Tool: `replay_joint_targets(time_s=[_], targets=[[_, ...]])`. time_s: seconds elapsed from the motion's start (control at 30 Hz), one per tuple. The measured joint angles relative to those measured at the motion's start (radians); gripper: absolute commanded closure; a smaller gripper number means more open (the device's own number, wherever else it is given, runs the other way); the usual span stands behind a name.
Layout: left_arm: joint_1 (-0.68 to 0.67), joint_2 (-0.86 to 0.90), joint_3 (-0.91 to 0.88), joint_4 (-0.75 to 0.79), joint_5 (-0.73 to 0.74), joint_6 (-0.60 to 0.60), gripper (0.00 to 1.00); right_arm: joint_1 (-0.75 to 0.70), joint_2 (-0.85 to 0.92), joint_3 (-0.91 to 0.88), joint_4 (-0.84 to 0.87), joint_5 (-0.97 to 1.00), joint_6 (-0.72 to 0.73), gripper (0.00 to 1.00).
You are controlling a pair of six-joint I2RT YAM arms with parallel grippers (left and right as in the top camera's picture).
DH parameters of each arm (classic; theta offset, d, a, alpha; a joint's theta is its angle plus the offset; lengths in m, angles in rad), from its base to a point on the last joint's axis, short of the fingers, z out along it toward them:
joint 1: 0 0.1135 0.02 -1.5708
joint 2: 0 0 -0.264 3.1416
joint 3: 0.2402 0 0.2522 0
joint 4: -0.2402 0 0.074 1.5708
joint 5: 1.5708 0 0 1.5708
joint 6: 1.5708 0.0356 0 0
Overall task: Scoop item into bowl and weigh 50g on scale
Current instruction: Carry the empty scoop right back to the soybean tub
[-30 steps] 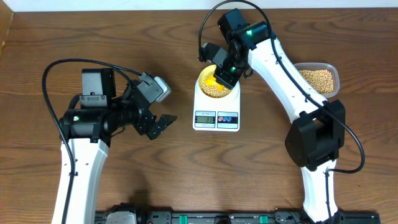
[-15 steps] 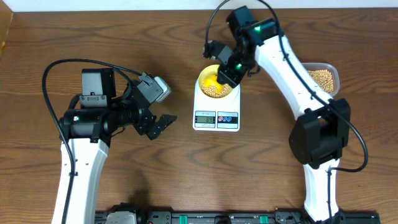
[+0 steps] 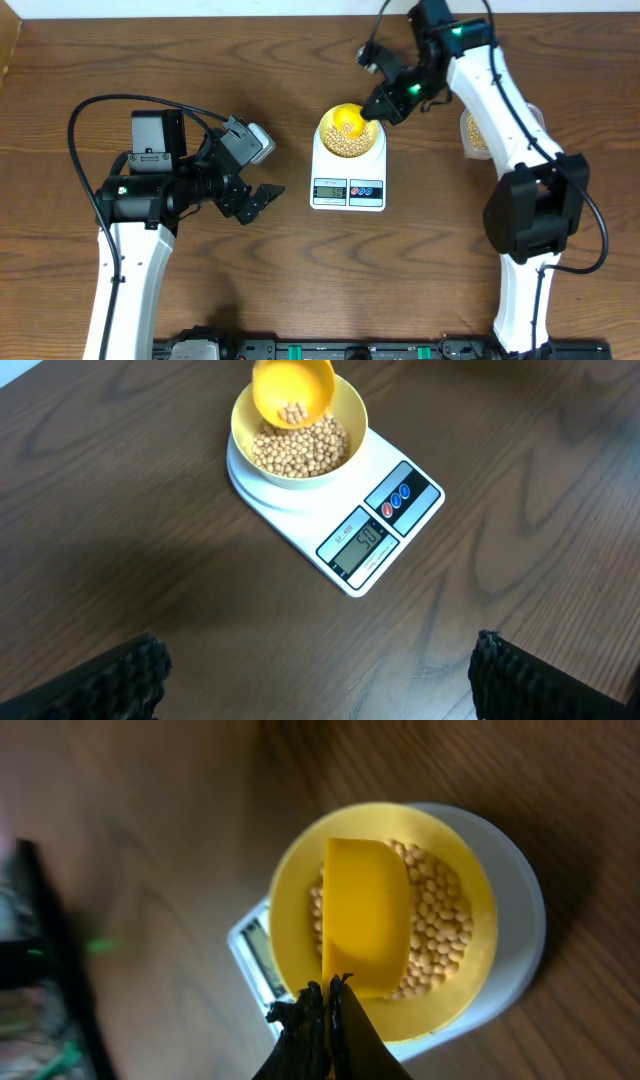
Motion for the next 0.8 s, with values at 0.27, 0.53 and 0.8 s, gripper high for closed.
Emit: replay_joint_targets(time_s=[0.27,0.53,0.8], targets=[[0.000,0.000,0.000,0.000,0.000,0.000,0.02,-0.081,-0.028,-0.001,-0.002,-0.170,0.006,0.99],[0.000,0.000,0.000,0.000,0.000,0.000,0.02,-0.196,-0.129,-0.002,-0.050,-0.211,0.013,0.99],[0.000,0.000,0.000,0.000,0.000,0.000,0.02,-0.359,-0.195,-0.002,-0.153,-0.218,0.019,0.99]])
